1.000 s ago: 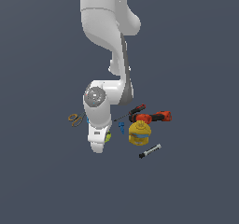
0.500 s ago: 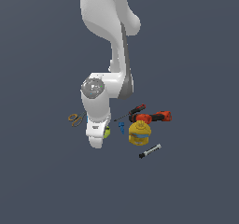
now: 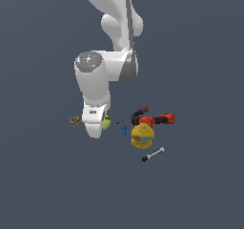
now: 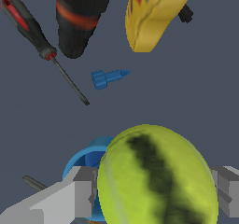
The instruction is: Pick up a designated object from a clutter of objects.
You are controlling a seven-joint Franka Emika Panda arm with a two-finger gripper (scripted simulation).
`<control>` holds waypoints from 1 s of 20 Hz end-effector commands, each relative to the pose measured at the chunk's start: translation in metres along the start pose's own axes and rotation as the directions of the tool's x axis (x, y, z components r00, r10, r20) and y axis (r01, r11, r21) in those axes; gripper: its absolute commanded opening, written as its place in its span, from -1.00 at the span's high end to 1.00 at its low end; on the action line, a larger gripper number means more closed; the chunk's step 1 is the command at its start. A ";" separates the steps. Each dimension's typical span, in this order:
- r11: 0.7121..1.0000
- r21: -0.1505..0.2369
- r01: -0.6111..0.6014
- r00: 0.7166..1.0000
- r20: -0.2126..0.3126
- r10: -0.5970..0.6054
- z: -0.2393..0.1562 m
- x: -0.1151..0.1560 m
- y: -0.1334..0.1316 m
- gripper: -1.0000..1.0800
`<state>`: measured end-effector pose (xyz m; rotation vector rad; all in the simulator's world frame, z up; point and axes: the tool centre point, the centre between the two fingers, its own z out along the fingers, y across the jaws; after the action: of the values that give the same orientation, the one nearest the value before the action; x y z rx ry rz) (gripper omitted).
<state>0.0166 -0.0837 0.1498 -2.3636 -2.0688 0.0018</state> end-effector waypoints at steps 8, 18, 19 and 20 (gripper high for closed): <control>1.000 -0.002 0.001 1.000 -0.001 -0.001 -0.102 -0.010 -0.026 1.00; 1.000 -0.002 0.001 1.000 -0.002 -0.001 -0.204 -0.021 -0.051 1.00; 1.000 -0.002 0.001 1.000 -0.002 -0.001 -0.213 -0.021 -0.053 1.00; 1.000 -0.001 0.000 1.000 -0.002 0.000 -0.220 -0.022 -0.055 1.00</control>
<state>-0.0372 -0.0976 0.3570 -2.3631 -2.0693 -0.0019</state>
